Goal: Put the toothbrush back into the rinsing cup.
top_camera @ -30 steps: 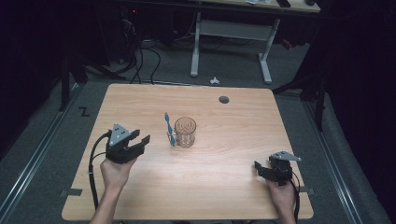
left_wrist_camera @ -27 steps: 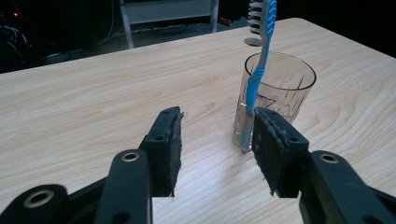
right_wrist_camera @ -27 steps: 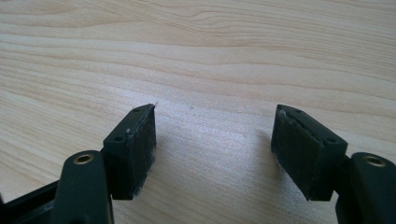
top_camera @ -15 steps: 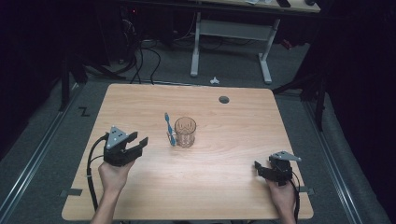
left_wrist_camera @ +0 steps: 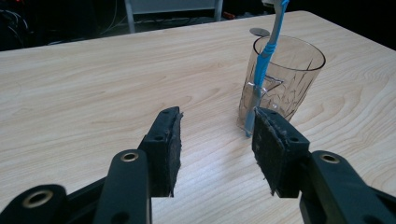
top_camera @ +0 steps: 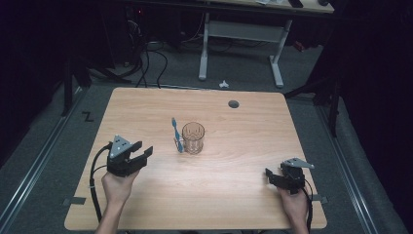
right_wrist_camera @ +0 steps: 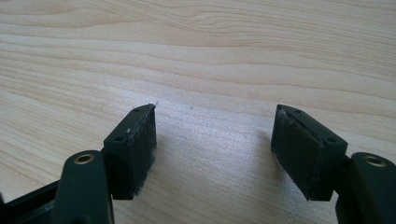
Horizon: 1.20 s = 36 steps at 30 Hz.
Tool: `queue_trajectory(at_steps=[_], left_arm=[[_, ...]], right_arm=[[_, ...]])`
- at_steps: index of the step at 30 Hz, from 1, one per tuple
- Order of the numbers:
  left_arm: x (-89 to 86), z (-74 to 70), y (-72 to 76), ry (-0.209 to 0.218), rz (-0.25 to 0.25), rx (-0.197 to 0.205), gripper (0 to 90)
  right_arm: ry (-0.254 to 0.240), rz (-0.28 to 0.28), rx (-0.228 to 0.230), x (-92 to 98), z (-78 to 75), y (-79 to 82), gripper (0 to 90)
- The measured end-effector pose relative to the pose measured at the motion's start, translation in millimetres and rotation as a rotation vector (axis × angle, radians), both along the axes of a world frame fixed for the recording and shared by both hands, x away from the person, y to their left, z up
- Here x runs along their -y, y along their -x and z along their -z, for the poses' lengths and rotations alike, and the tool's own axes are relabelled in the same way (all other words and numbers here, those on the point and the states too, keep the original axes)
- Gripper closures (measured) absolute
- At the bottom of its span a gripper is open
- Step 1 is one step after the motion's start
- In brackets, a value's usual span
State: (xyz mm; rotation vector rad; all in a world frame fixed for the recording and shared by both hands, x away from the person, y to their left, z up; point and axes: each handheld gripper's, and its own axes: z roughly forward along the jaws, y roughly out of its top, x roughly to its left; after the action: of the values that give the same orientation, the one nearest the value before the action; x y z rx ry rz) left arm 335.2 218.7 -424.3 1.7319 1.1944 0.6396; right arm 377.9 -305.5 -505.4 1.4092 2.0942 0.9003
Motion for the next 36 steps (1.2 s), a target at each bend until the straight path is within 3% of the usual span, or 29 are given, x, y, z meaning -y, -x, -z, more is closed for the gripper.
queue_trajectory(at_steps=[36], left_arm=[[-10.2, 27.8, 5.2, 0.011, -0.034, -0.078, 51.3]], right_arm=[[0.000, 0.000, 0.000, 0.0, 0.0, 0.0, 31.3]])
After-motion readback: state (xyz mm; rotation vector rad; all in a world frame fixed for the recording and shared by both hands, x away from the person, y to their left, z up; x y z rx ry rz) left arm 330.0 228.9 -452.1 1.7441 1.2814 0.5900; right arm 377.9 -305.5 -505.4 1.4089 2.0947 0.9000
